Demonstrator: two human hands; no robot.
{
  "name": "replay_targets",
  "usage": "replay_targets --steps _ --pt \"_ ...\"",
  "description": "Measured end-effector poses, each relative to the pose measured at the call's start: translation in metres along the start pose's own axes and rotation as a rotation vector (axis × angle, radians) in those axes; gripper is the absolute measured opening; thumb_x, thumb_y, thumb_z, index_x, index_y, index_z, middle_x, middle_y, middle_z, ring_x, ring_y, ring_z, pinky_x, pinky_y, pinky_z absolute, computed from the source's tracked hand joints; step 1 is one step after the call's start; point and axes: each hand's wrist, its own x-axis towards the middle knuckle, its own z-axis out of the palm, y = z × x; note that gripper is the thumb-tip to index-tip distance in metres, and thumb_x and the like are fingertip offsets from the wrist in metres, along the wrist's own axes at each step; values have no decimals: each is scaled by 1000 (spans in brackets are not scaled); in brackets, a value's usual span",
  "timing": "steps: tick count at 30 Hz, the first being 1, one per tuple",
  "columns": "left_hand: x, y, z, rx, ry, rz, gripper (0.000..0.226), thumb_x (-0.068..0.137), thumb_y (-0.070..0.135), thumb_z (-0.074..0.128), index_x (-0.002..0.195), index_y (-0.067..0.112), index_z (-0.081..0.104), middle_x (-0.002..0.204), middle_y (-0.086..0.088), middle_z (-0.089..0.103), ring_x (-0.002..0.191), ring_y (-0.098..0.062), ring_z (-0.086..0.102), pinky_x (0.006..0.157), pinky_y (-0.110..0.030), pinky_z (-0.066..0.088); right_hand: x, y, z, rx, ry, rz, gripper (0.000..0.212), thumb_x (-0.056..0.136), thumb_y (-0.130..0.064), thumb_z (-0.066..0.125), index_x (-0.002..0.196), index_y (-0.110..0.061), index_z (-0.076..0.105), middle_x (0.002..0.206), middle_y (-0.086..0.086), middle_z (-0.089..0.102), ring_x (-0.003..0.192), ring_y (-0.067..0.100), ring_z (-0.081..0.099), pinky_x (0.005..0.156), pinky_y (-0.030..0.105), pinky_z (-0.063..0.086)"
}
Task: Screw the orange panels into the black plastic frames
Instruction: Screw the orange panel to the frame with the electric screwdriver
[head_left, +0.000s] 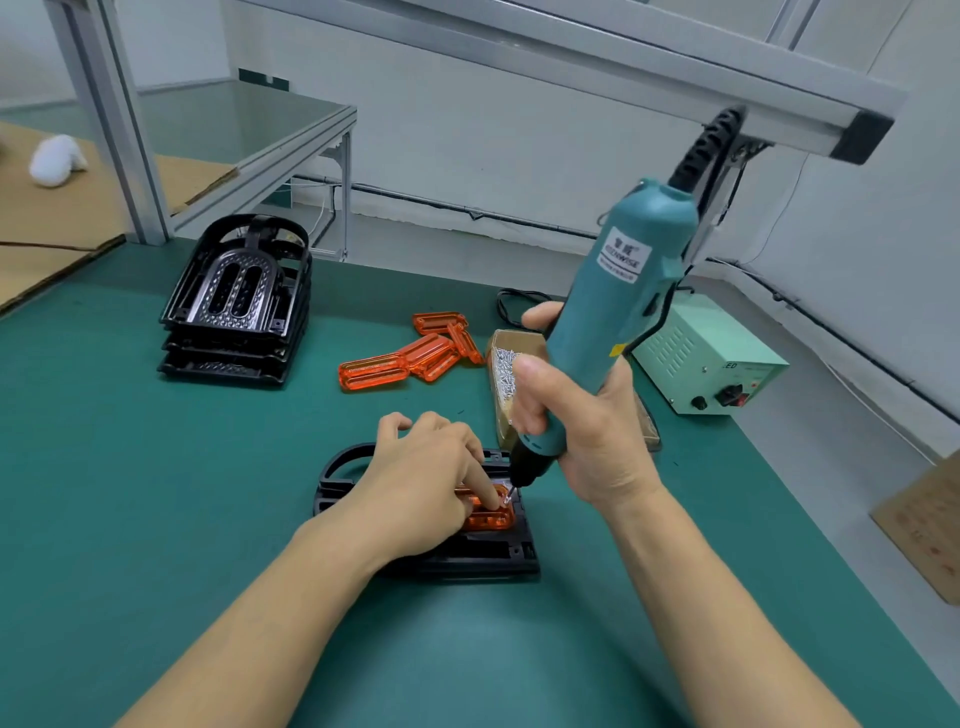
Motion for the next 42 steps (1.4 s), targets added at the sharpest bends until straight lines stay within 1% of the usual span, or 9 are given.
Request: replay_targets --steps 5,9,14,23,26,30,33,39,42 --pt "-1 -1 1 -18 9 3 28 88 16 61 96 41 71 117 21 47 97 1 16 99 -27 1 3 5 6 -2 -66 11 24 82 -15 64 104 -24 62 51 -4 46 41 13 38 49 25 38" --pt "0 -3 1 -15 -11 7 29 89 17 60 96 43 72 113 23 45 114 -4 25 101 -28 5 2 5 4 -38 19 -12 25 81 -18 64 104 -29 62 49 -6 47 42 13 40 51 26 39" --pt "2 -2 1 -18 -24 7 28 90 18 60 96 42 72 106 23 42 114 -8 30 94 -25 7 -2 6 0 4 138 -15 25 79 -18 65 101 -26 56 49 -8 47 44 14 40 53 28 40" --pt "4 -6 4 -75 -60 -37 30 91 14 59 96 41 73 112 20 43 118 -14 30 96 -24 15 -3 4 1 20 42 -4 15 78 -17 66 87 -25 58 50 -5 46 41 15 39 51 27 39" --pt "5 -6 4 -66 -63 -35 30 90 14 61 95 41 72 114 19 44 118 -14 31 95 -24 17 -2 5 3 54 -3 18 18 76 -14 65 89 -24 59 50 -4 46 38 13 38 49 23 39" --pt "4 -5 3 -68 -52 -8 28 89 14 61 98 39 72 114 20 46 110 -5 27 95 -25 16 0 5 6 62 -24 46 23 75 -12 64 96 -16 55 50 -4 45 38 11 37 48 21 39" --pt "3 -5 2 -47 -49 -3 29 89 16 61 98 41 72 111 20 43 114 -9 29 97 -26 17 1 3 7 44 -52 51 25 76 -11 64 99 -11 55 48 -4 45 38 13 37 49 22 39" --pt "3 -2 1 -43 -57 -4 26 90 18 62 100 40 72 106 21 41 115 -10 32 91 -26 17 -2 1 -1 185 42 47 26 70 -11 62 95 -17 65 44 -6 41 36 11 34 45 22 36" --pt "3 0 1 -44 -57 -7 26 90 18 62 101 39 72 105 20 41 114 -11 32 89 -26 16 -4 -1 -3 199 11 51 26 68 -12 60 92 -19 66 45 -7 40 35 10 32 44 21 32"
